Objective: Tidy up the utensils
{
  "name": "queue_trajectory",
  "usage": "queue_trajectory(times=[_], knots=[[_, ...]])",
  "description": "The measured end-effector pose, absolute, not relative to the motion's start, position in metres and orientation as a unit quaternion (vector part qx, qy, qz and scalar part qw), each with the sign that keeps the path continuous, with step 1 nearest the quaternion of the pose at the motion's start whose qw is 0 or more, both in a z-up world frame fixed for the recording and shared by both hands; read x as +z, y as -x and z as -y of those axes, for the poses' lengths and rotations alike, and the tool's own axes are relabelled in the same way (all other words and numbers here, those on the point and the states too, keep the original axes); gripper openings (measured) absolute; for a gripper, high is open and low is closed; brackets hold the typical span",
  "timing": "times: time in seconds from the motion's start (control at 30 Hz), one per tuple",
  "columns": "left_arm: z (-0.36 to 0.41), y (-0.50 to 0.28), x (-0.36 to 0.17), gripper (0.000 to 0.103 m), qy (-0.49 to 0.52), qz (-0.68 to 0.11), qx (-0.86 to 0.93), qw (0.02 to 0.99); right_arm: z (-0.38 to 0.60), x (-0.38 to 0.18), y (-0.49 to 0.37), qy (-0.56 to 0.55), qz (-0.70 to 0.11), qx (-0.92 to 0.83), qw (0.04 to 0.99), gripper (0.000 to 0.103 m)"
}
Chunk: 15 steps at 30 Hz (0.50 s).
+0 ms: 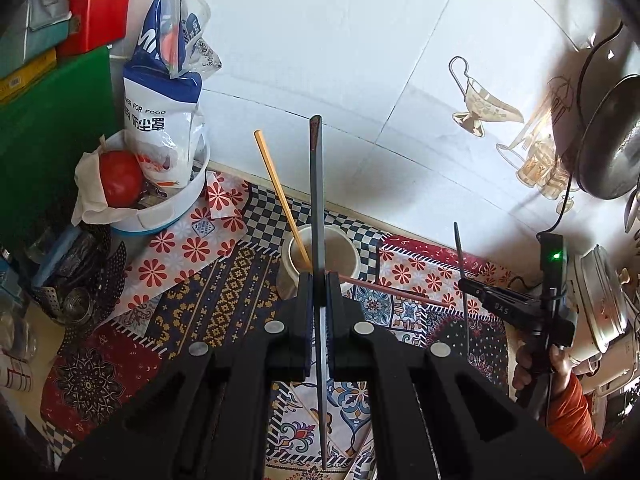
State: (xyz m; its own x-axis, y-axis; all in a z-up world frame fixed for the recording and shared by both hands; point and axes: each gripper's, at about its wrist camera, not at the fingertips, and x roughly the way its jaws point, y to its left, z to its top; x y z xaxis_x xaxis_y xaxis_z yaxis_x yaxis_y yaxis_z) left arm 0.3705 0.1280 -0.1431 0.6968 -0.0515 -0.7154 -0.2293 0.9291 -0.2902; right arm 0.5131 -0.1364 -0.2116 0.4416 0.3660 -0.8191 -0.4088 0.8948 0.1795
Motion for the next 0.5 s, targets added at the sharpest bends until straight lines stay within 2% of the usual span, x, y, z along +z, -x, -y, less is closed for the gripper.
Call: queue_trajectory(times=[0.23, 0.5], knots=[[-0.126, -0.378, -0.133, 0.004, 0.169, -0.368, 0.058, 0.912, 0.121, -0.164, -0.511, -0.007, -0.404, 0.284, 0.870, 0.006], [-0.121, -0.401, -0.119, 0.004, 0.146, -0.338, 0.074, 0.927, 0.079, -0.141, -0.516, -0.022, -0.347, 0.339, 0.874, 0.006]])
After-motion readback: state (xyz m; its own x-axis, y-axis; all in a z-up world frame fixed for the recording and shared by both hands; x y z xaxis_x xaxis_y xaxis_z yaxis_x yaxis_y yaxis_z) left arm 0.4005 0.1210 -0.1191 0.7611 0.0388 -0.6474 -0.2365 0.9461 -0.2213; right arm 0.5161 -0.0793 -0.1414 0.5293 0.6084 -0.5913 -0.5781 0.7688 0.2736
